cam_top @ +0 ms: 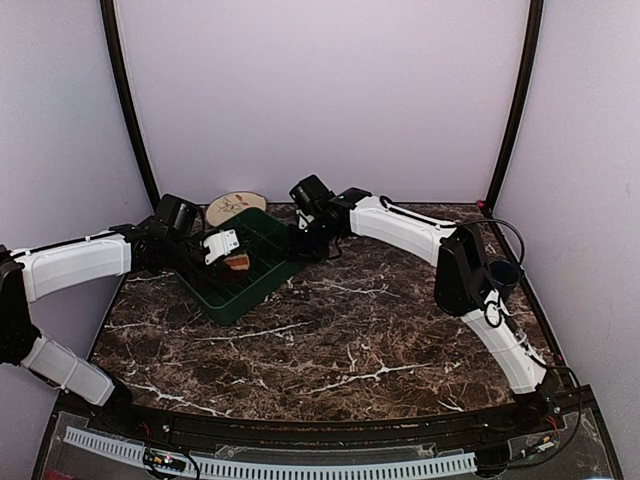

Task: Roll the socks
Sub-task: Adjust the storage box at the center of the board.

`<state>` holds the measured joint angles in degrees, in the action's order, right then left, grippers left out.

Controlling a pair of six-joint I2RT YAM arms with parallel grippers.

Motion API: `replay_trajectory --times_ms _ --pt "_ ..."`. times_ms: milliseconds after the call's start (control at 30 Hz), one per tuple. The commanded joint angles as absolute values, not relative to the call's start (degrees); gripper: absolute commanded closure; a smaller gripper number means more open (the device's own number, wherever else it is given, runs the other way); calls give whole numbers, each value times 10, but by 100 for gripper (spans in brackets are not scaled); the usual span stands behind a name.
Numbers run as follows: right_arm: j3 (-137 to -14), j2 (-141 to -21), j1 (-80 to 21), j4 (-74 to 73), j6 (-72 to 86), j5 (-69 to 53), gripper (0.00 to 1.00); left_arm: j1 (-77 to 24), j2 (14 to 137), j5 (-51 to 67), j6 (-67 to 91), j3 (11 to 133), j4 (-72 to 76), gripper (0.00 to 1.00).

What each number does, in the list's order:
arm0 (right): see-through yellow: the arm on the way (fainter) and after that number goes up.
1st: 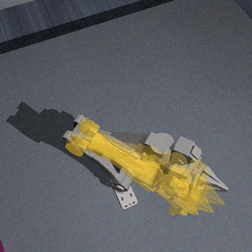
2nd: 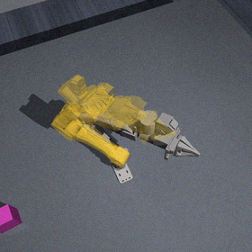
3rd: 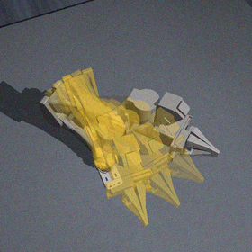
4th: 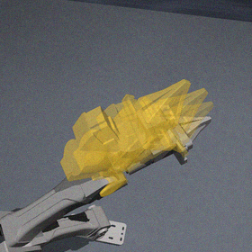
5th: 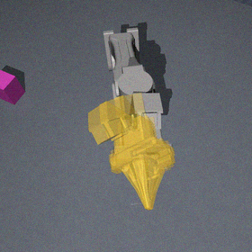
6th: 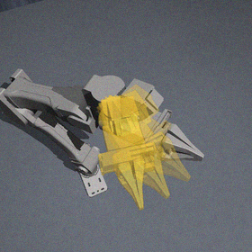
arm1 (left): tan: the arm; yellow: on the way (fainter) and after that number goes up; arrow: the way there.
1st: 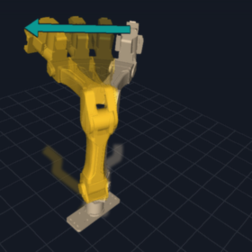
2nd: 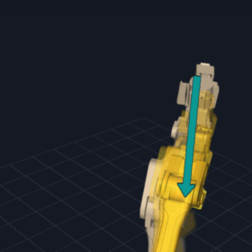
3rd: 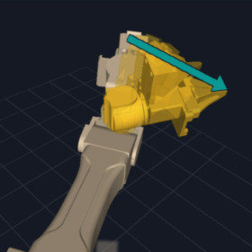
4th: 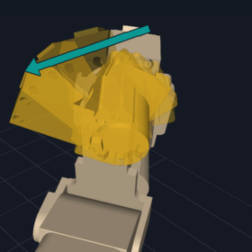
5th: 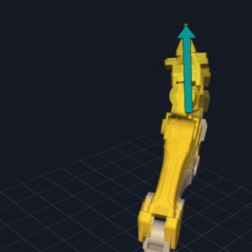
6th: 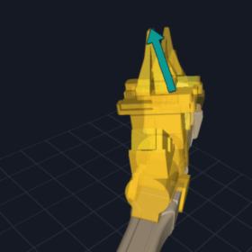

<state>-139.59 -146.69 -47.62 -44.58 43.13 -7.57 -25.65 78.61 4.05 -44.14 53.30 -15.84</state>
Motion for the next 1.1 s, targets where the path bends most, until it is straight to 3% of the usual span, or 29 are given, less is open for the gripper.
replay_trajectory --times_ms 0,167,300,500,700,1067 --pt "-1421 -1495 -480 -478 417 -56 71 -254 786 54 -457 529 -147 100" --pt "-1422 -1505 -478 -498 398 -53 85 -254 803 67 -466 548 -157 100" --pt "-1421 -1506 -475 -511 385 -47 88 -255 818 92 -464 569 -179 100" --pt "-1405 -1484 -470 -526 359 -12 89 -281 832 151 -463 595 -225 100" --pt "-1373 -1462 -466 -525 342 2 89 -349 851 138 -454 593 -246 100" --pt "-1361 -1454 -460 -520 327 -3 89 -395 810 -12 -444 489 -98 100"
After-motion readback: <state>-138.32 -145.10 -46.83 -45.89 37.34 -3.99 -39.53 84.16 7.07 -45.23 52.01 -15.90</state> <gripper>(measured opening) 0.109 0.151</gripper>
